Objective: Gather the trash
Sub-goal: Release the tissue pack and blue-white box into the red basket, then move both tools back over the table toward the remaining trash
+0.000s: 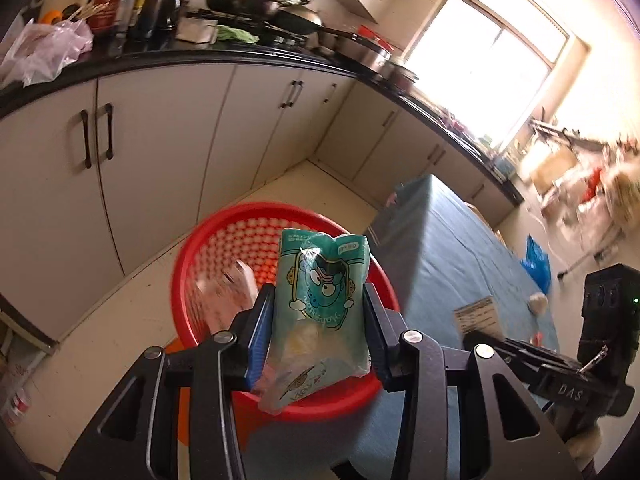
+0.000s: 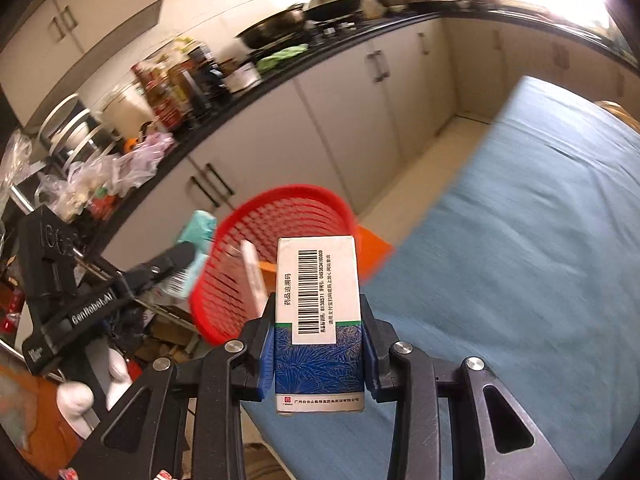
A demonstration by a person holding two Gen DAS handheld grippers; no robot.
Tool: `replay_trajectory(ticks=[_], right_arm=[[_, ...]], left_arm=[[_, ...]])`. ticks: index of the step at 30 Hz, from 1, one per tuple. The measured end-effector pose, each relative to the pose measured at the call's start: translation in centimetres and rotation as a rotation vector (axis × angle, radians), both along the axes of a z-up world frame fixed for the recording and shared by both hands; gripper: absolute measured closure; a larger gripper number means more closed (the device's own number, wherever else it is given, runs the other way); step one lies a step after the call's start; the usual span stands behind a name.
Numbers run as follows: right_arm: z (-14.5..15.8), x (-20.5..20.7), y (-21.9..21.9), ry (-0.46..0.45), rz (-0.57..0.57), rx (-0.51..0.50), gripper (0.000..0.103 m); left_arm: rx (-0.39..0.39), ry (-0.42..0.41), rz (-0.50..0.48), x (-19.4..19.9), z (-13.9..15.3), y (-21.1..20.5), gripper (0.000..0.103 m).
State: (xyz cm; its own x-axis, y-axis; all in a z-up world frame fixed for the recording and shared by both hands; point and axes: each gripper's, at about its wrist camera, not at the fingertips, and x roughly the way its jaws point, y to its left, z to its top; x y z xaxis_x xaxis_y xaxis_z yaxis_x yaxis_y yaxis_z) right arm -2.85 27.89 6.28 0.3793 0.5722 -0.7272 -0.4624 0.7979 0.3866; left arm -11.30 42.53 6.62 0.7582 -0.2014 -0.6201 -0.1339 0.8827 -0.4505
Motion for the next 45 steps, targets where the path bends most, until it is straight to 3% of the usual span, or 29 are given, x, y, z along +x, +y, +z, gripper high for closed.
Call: replay_trajectory(ticks=[5,8,17,23,26,32,45], right_arm=[[-0.9,2.5,4.3,-0.055,0.018,-0.012,0.060],[-1.7,3.4,3.9,-0.020,-0.001,0.015,0.055],[-2.7,2.1,-2.1,0.017,-0.065,0.009,0.049],[-2.0,-0.8,-6.3,-0.091,-0.142,-0.042,0.037],[-2.0,-2.0,-8.6,-0.092,-0.164,-0.046,0.035],[-2.4,-4.3,-14.3,-0.038,-0.211,-0.025,0.035],[-2.4,-8.7,-26.5,-0.037,-0.400,-0.035,0.033]], left_arm=[[-0.027,-0.022,0.031,1.2,0.1,1.8,0.046],[-0.011,-0.034,0.049,0.7,0.1,2.1,0.035],[0.122,-0.052,0.084,-2.2,0.7,0.7,0.029],[0.220,-0.093,0.098,-4.4,1.8,-1.9,0.022],[0.252,-0.117,0.094,-5.5,2.6,-3.6,0.017],[0.344,-0.146,0.029,-6.8,3.5,-8.3,0.015],[0.293,-0.099,-0.227,-3.8,2.1,-19.2,0.015]])
